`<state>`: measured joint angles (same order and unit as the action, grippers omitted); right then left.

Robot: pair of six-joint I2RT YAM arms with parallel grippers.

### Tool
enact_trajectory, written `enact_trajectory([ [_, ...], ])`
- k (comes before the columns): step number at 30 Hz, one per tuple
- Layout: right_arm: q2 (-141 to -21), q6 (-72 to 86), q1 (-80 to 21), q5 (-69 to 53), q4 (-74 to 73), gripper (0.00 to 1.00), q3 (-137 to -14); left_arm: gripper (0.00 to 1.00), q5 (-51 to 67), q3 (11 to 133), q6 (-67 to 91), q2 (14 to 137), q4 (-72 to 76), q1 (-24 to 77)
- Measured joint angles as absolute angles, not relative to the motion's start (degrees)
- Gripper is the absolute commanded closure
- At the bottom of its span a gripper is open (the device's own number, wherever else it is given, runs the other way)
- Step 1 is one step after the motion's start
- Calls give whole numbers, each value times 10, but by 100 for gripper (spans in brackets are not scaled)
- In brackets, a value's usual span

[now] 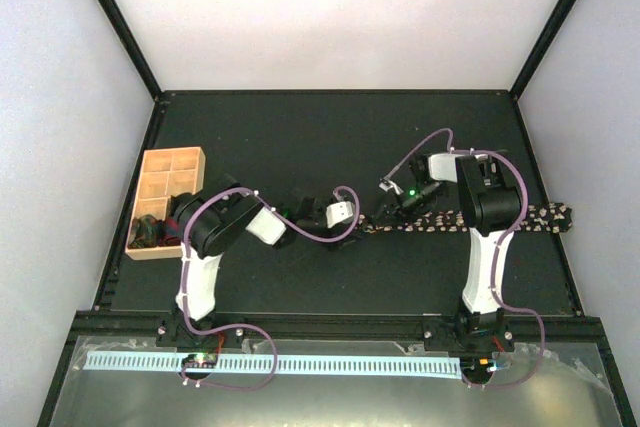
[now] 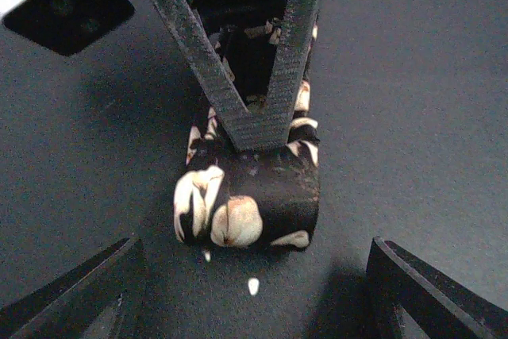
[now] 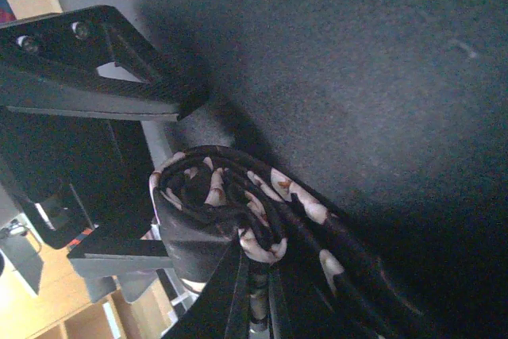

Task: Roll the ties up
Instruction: Roll the tie at the center of the board.

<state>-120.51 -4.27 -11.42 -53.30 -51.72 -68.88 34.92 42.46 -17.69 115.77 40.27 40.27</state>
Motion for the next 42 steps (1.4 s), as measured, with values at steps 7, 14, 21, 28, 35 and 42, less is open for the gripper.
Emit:
enact_trajectory([
  [7, -1220, -53, -105, -554, -528, 98, -694, 32, 376, 453, -161, 1221, 494, 403],
  [14, -1222, -55, -102, -561, -525, 77, -694, 58, 379, 480, -159, 1246, 508, 413],
  [21, -1211, -64, -107, -553, -546, 59, -716, 61, 333, 477, -180, 1195, 402, 418],
  [28, -1170, -65, -109, -509, -551, 64, -724, 62, 300, 483, -210, 1149, 287, 418],
  [35, -1167, -30, -151, -516, -533, 65, -724, 62, 286, 519, -225, 1147, 218, 423],
  [42, -1185, -5, -161, -515, -511, 90, -725, 61, 284, 528, -231, 1147, 199, 425],
])
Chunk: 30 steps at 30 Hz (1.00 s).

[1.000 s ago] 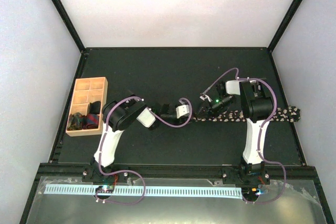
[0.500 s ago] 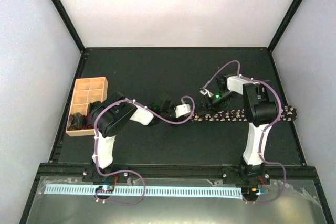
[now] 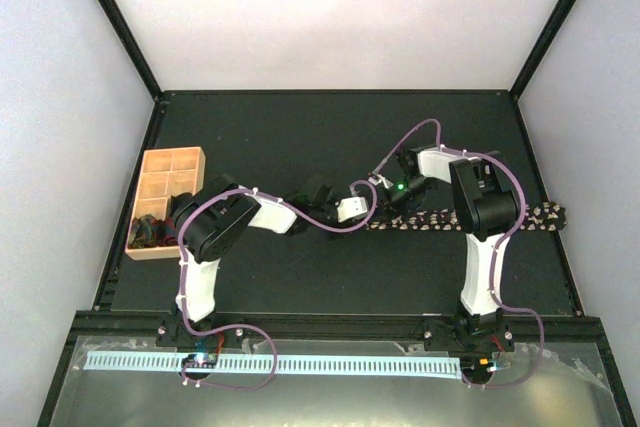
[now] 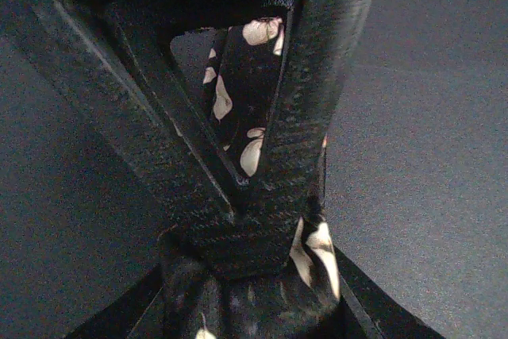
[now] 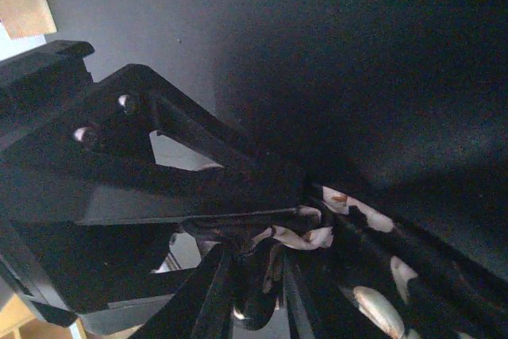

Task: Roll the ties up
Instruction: Roll the tie at the center of the board.

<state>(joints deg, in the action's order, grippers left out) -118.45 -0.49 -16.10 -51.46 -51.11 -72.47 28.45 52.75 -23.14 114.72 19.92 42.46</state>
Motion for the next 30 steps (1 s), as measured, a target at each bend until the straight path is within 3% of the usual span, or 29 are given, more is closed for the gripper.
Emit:
enact_trajectory([
  [1, -1188, -5, -161, -515, -511, 97, -725, 61, 284, 528, -232, 1147, 199, 425],
  [4, -1196, -7, -160, -515, -515, 98, -731, 57, 284, 528, -234, 1147, 197, 425],
  [7, -1196, -10, -159, -513, -513, 98, -731, 36, 282, 528, -232, 1147, 199, 424],
  [9, -1196, -12, -155, -515, -509, 98, -727, 28, 282, 525, -223, 1147, 206, 421],
  [17, -1233, -40, -115, -577, -517, 98, -714, 22, 339, 452, -197, 1152, 343, 390],
  [23, -1233, -48, -101, -578, -516, 98, -700, 26, 365, 462, -182, 1209, 451, 392],
  [27, -1227, -45, -102, -574, -509, 95, -696, 49, 379, 484, -174, 1238, 480, 398],
  [30, -1226, -43, -101, -572, -507, 86, -696, 58, 389, 487, -176, 1242, 481, 401],
])
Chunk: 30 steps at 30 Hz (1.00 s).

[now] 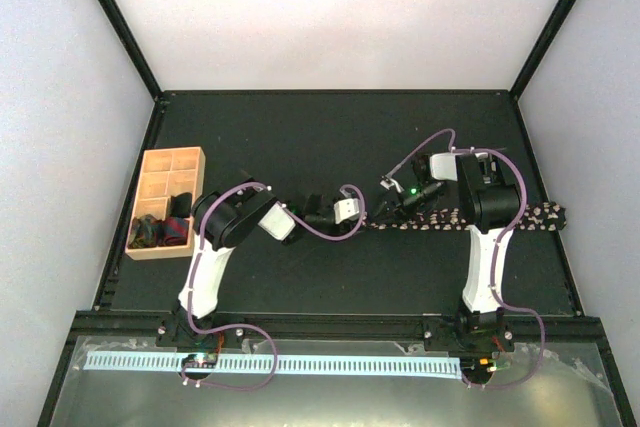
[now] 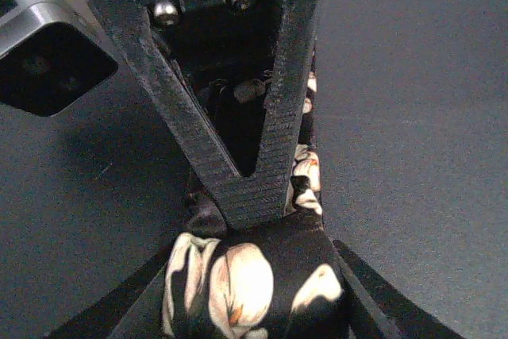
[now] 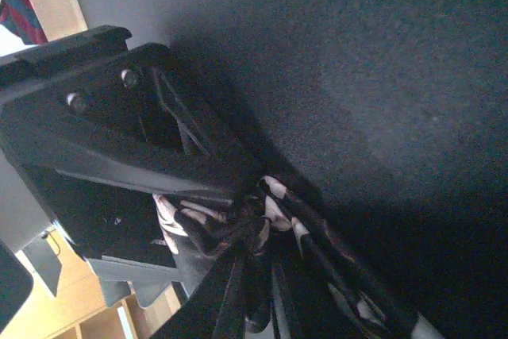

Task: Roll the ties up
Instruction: Roll the tie at the center of the board.

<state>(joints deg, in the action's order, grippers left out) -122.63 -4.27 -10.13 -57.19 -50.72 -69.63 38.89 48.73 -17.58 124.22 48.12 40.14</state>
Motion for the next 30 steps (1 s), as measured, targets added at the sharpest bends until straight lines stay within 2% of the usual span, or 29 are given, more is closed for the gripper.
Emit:
enact_trajectory([
  [4, -1226, -39, -102, -574, -514, 75, -703, 61, 378, 488, -190, 1230, 453, 403],
  [10, -1202, -58, -105, -530, -534, 58, -726, 62, 329, 494, -221, 1177, 327, 410],
  [12, -1182, -62, -103, -510, -534, 59, -726, 62, 318, 496, -226, 1163, 289, 410],
  [19, -1155, -50, -125, -500, -531, 68, -727, 63, 295, 526, -245, 1150, 205, 415],
  [23, -1155, -29, -156, -495, -510, 69, -725, 62, 287, 535, -252, 1147, 180, 418],
  [25, -1158, -21, -159, -490, -503, 78, -725, 62, 287, 536, -254, 1147, 175, 418],
  [26, -1160, -21, -159, -488, -501, 80, -725, 62, 286, 536, -255, 1147, 173, 419],
  [27, -1165, -15, -159, -485, -499, 79, -725, 62, 286, 536, -256, 1147, 172, 420],
  [29, -1173, -11, -157, -482, -497, 69, -725, 62, 285, 538, -258, 1146, 169, 421],
  [30, -1178, -13, -156, -479, -496, 69, -725, 62, 284, 540, -259, 1146, 167, 421],
])
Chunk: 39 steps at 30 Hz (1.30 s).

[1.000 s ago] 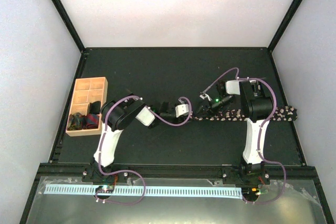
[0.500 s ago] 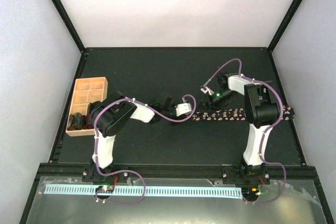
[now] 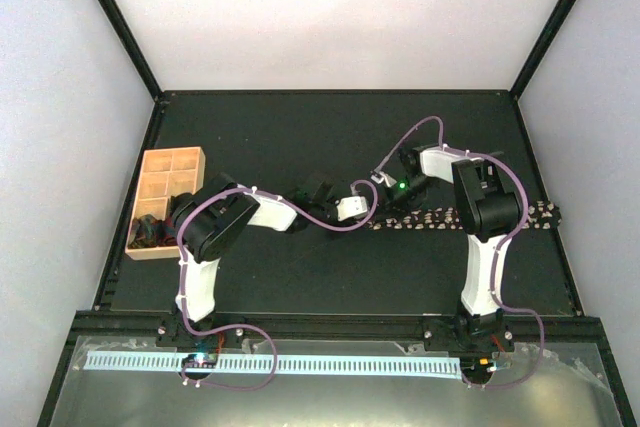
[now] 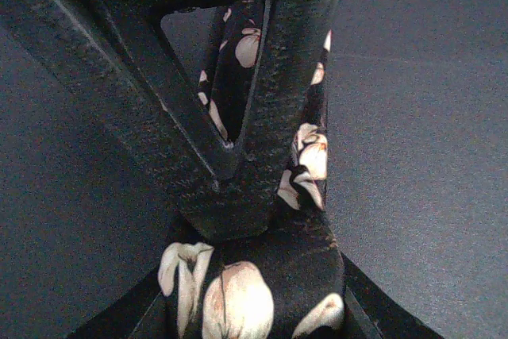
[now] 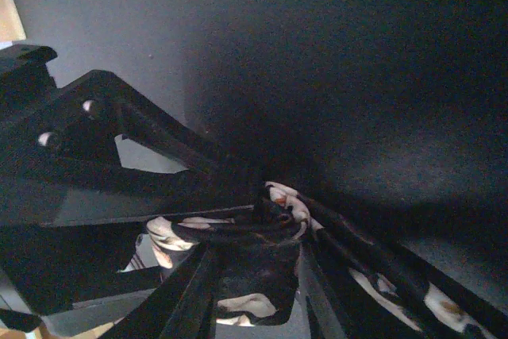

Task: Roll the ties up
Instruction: Roll the tie at the center of the board.

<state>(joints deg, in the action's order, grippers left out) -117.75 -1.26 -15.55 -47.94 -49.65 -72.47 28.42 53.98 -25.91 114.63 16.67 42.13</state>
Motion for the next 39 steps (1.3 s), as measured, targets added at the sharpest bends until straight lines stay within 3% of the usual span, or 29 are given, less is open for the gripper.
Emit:
enact_trajectory([
  [5, -1181, -11, -155, -474, -496, 76, -725, 62, 283, 542, -263, 1146, 161, 423],
  [8, -1181, -11, -155, -472, -496, 67, -725, 61, 283, 543, -265, 1146, 159, 423],
  [10, -1181, -12, -157, -470, -499, 68, -727, 61, 282, 543, -266, 1146, 159, 423],
  [14, -1181, -11, -158, -469, -501, 80, -729, 60, 282, 543, -267, 1146, 159, 424],
  [17, -1181, -12, -158, -472, -503, 98, -731, 59, 281, 543, -269, 1146, 158, 424],
  [19, -1181, -15, -159, -476, -506, 98, -732, 54, 281, 543, -269, 1146, 158, 424],
  [24, -1180, -25, -157, -475, -501, 98, -720, 30, 278, 543, -256, 1145, 167, 420],
  [27, -1180, -25, -147, -479, -489, 98, -697, 24, 296, 522, -243, 1142, 195, 410],
  [34, -1180, -22, -138, -489, -471, 98, -683, 24, 355, 450, -226, 1145, 321, 394],
  [39, -1180, -16, -135, -499, -460, 98, -675, 31, 374, 458, -199, 1189, 406, 401],
])
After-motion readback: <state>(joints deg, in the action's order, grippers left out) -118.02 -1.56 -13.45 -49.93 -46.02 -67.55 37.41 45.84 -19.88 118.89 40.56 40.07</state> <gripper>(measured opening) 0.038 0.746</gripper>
